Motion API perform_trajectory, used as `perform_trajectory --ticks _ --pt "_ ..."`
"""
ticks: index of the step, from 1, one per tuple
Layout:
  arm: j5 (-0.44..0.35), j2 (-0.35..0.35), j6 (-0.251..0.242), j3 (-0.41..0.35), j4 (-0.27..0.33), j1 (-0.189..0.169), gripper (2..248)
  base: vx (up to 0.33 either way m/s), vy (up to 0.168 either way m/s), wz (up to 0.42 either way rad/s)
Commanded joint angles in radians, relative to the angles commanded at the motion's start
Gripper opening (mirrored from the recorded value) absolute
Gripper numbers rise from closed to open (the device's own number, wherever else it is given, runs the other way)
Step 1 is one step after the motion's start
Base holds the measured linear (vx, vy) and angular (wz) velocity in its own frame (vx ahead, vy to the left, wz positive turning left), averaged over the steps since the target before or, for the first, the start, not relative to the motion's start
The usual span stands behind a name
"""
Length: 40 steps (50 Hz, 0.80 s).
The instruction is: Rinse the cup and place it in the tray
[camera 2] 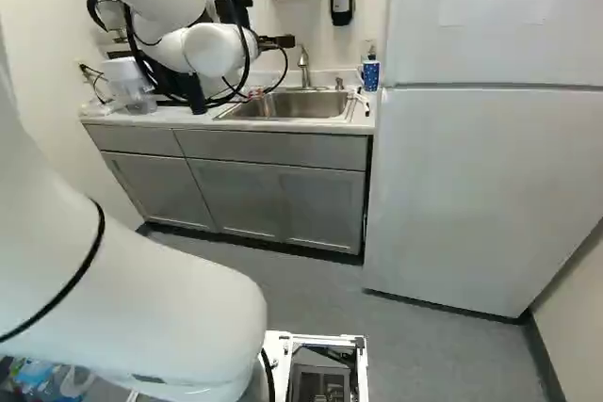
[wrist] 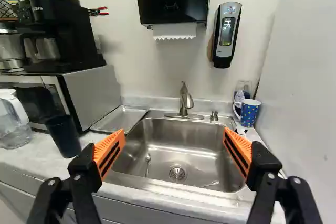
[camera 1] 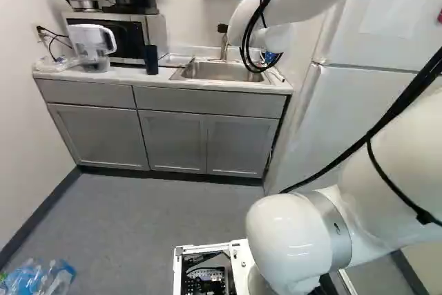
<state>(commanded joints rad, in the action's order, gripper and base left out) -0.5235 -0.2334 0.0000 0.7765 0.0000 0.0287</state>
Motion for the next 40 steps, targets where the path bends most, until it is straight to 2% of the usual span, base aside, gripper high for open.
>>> perform_trajectory --ticks 40 --pt "0.0 0.0 0.0 0.0 0.0 0.0 247 0.103 0.003 -0.002"
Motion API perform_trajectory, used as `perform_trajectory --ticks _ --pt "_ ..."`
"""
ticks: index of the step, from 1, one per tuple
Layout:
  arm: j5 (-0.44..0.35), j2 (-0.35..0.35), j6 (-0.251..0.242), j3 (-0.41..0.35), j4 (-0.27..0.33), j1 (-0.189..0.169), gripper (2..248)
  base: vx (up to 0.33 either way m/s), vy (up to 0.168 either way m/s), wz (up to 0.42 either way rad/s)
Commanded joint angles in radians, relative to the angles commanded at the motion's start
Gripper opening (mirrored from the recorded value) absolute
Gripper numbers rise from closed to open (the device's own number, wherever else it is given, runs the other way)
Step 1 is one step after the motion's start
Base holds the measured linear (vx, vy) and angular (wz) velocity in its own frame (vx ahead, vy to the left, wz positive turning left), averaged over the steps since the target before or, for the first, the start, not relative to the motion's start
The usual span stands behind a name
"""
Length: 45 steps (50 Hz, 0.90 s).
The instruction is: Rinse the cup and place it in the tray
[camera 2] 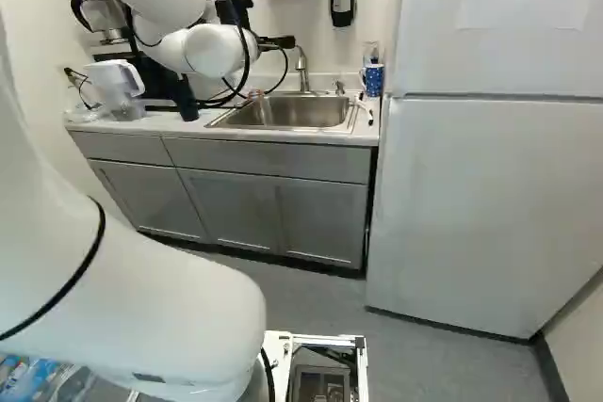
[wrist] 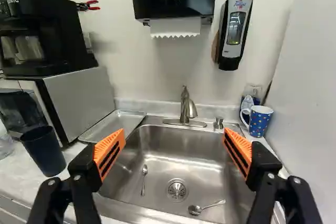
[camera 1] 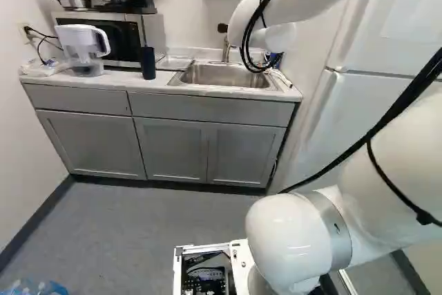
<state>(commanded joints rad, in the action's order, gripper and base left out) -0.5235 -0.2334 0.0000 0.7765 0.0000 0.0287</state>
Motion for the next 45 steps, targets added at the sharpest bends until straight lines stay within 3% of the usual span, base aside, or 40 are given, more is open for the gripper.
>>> perform_trajectory --ticks 45 --pt "0.0 0.0 0.0 0.0 0.0 0.0 247 0.121 -0.03 0.002"
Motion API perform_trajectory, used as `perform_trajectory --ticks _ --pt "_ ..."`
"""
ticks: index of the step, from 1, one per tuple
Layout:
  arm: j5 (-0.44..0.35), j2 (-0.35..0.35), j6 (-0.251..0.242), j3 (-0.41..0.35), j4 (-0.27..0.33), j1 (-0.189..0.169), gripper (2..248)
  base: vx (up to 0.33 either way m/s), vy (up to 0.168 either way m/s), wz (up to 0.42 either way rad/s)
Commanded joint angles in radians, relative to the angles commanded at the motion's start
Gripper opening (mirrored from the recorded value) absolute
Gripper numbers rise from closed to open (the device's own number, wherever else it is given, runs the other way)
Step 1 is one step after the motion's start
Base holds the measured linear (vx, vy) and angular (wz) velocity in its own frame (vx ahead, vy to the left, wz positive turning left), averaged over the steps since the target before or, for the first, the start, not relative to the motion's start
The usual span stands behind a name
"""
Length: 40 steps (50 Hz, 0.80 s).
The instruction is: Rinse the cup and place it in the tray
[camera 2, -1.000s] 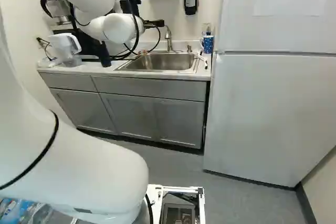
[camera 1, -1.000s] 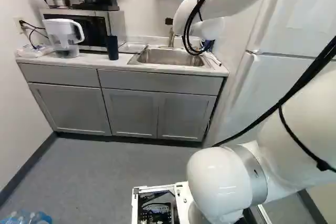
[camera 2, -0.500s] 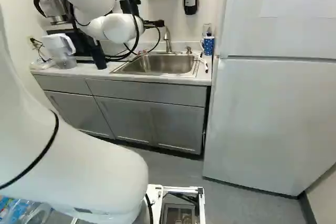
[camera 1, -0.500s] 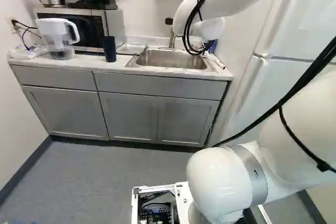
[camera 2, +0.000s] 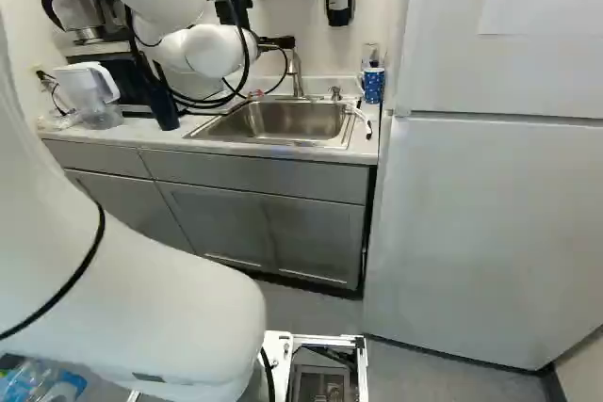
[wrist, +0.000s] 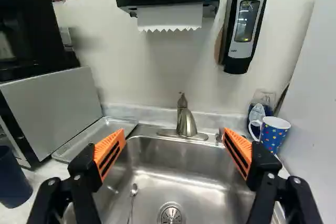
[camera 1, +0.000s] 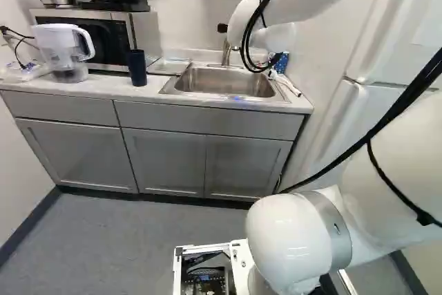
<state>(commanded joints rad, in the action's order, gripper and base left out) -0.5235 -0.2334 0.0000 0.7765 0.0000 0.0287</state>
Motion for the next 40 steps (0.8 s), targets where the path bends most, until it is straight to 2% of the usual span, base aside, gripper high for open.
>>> perform_trajectory --ticks 16,40 --pt "0.0 0.0 0.0 0.0 0.0 0.0 247 0.103 -0.012 0.072" --pt "0.0 0.0 0.0 0.0 0.0 0.0 247 0.102 0.021 0.113"
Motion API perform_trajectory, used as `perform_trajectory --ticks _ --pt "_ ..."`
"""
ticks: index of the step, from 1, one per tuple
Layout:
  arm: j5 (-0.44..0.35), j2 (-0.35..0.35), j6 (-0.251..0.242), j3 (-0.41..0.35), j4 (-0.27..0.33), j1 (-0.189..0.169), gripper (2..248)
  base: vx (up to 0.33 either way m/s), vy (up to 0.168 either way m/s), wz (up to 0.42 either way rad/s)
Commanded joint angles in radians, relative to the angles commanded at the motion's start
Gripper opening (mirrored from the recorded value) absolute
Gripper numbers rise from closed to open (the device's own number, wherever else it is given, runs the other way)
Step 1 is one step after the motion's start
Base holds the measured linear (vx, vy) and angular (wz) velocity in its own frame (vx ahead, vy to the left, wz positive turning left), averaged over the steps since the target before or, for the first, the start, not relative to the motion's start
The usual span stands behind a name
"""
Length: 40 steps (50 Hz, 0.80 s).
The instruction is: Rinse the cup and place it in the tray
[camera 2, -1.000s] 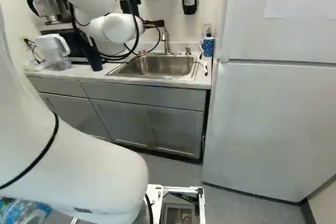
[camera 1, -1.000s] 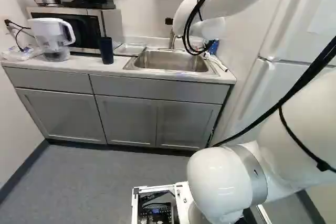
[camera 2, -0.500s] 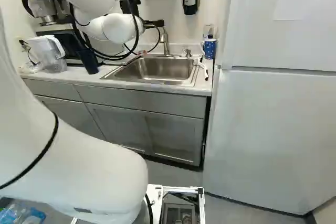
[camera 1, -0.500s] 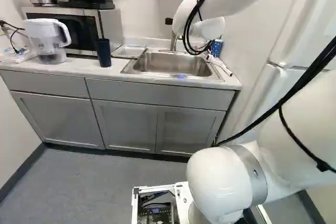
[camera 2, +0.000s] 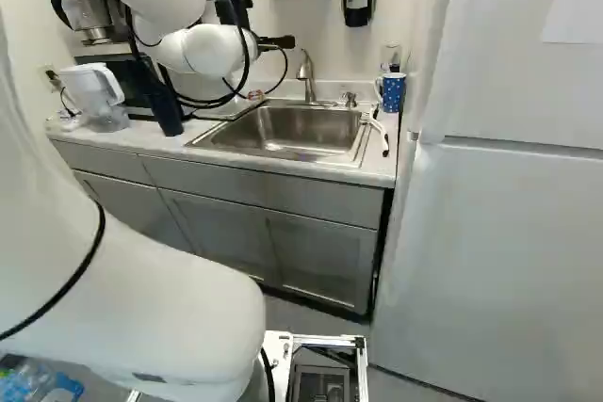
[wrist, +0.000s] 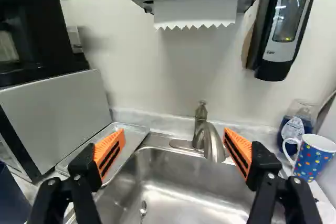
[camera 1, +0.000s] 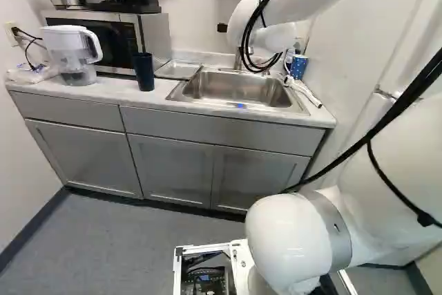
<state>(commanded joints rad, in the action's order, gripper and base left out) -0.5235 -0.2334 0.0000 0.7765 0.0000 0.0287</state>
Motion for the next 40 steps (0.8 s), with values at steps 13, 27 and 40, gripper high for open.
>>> perform_trajectory --ticks 13,27,40 --pt "0.0 0.0 0.0 0.0 0.0 0.0 247 0.104 0.001 0.014" --pt "0.0 0.0 0.0 0.0 0.0 0.0 247 0.057 0.002 0.006" --pt "0.0 0.0 0.0 0.0 0.0 0.0 247 0.012 0.001 0.002"
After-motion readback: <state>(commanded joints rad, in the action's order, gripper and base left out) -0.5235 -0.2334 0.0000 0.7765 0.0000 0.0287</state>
